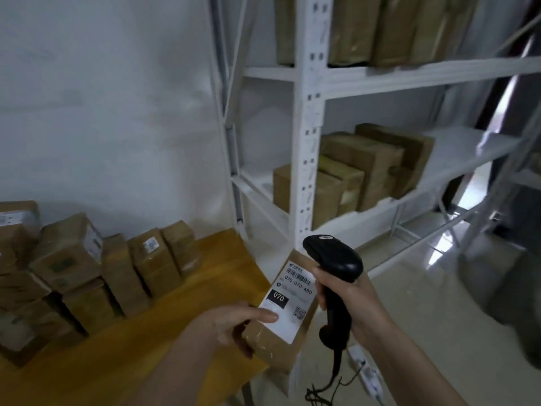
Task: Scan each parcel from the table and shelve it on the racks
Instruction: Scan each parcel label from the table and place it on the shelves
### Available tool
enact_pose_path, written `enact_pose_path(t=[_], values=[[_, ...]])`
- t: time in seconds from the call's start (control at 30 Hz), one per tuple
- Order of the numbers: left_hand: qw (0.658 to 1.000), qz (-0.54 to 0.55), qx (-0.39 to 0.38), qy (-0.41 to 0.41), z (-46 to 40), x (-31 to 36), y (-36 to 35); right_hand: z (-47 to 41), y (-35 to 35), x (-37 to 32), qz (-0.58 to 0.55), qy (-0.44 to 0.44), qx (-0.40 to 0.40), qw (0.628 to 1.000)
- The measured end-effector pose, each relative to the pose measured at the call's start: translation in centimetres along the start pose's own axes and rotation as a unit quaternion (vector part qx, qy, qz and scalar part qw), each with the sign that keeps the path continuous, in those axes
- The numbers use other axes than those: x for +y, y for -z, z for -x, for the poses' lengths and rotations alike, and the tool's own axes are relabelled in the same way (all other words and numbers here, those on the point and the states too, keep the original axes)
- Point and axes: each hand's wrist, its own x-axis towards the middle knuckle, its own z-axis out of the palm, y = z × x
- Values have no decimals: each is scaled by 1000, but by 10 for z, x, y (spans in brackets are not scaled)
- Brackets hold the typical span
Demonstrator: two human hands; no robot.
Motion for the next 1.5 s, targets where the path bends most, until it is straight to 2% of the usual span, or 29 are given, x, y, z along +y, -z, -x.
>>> enact_pose_path(t=[0.1,0.33,0.63,0.77,1.0,1.17,1.27,1.4,1.5], values=[[999,26,25,-3,-15,22,-53,14,56,-7,3,28,36,999],[983,166,44,-64,-52,59,-150,49,159,-30,10,42,75,996],[990,116,27,-71,-103,128,-235,46,249,-40,-2,37,146,989],[989,121,4,-84,-139,174,-261,20,285,-44,-18,52,197,979],[982,140,-21,-121,-197,267,-288,-37,343,-87,-24,95,221,970],[974,117,21,-191,-218,349,-292,-87,362,-136,-49,136,194,970],[962,43,27,-269,-223,399,-288,-118,367,-169,-60,187,189,962],[918,-36,-2,-395,-212,459,-287,-154,379,-228,-64,242,181,951],[875,-119,21,-469,-189,499,-287,-176,385,-277,-65,284,157,944]])
